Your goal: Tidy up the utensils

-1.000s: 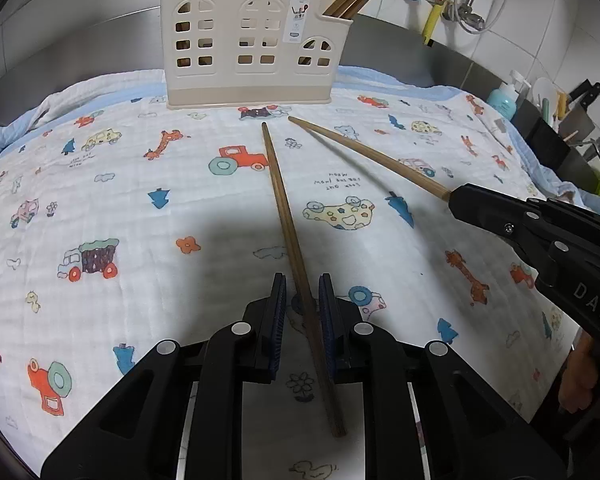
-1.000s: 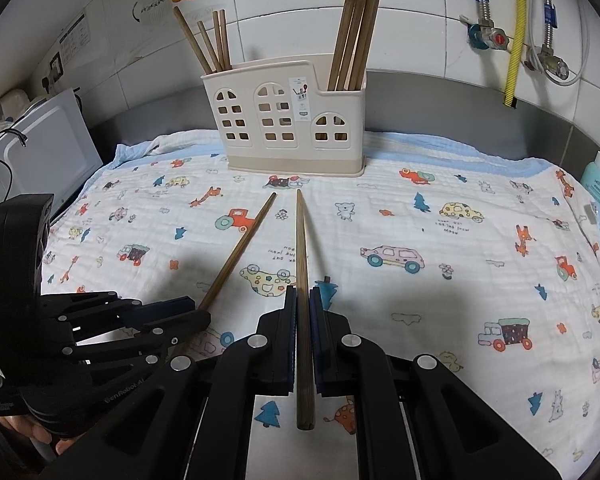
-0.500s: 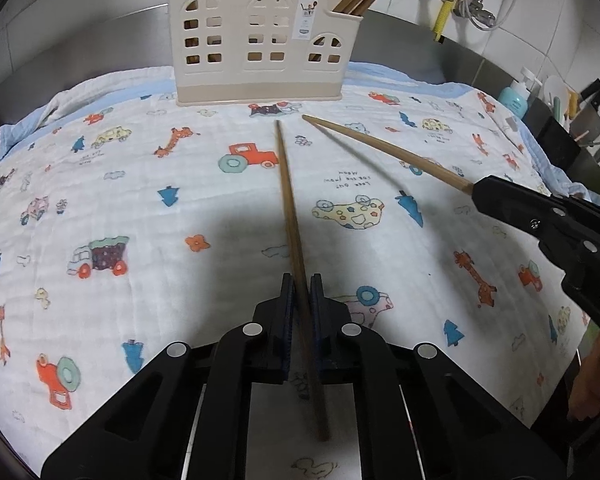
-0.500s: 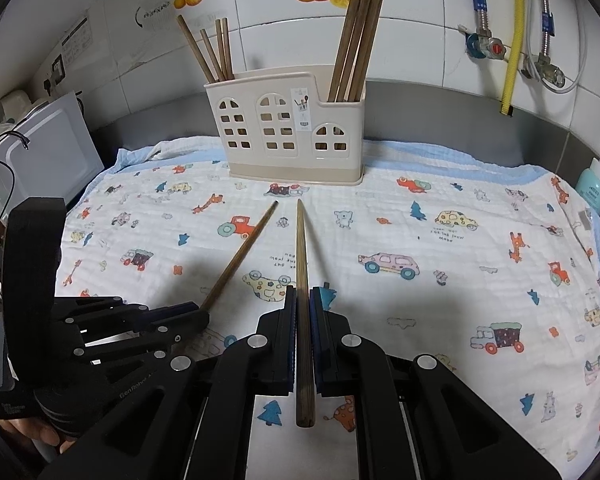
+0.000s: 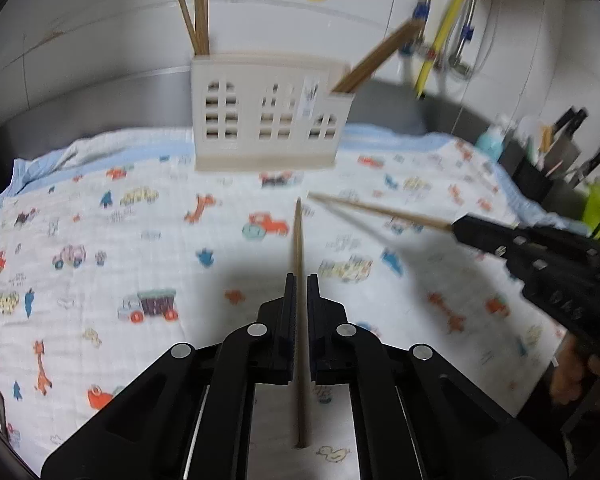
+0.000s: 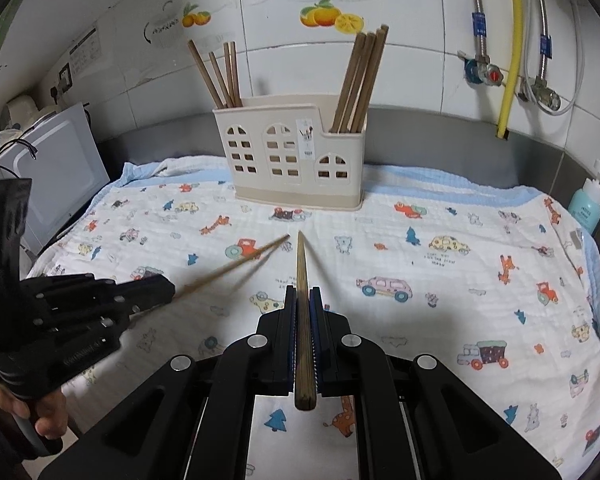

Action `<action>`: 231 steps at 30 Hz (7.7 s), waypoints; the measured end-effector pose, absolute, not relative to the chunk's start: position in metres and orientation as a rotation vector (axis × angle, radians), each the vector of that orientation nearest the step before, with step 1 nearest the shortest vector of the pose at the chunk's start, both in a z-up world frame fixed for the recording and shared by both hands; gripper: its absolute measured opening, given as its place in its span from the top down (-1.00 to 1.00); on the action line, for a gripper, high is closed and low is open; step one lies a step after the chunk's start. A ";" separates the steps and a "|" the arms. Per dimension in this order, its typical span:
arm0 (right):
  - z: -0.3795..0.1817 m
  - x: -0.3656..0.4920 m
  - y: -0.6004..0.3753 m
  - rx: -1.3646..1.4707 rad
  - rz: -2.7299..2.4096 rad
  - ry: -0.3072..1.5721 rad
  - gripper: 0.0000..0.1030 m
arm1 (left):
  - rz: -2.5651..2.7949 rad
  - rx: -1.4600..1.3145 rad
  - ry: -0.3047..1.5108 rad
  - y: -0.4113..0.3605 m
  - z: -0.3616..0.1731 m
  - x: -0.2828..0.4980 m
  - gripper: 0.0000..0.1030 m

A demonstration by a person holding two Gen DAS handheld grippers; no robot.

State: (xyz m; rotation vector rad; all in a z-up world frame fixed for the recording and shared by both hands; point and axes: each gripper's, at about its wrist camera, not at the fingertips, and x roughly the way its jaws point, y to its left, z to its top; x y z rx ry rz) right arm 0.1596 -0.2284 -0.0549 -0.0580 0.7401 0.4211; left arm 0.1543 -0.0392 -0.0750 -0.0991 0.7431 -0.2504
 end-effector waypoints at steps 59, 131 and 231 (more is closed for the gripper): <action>-0.020 0.170 -0.213 -0.093 0.461 0.666 0.88 | -0.313 -0.110 0.835 -0.015 -0.077 0.159 0.82; 0.141 0.229 -0.205 -0.204 0.533 0.499 0.87 | -0.307 0.079 0.537 -0.020 0.074 0.226 0.90; 0.048 0.102 -0.241 -0.012 0.346 0.555 -0.85 | 0.025 0.025 0.443 0.013 0.057 0.075 -0.90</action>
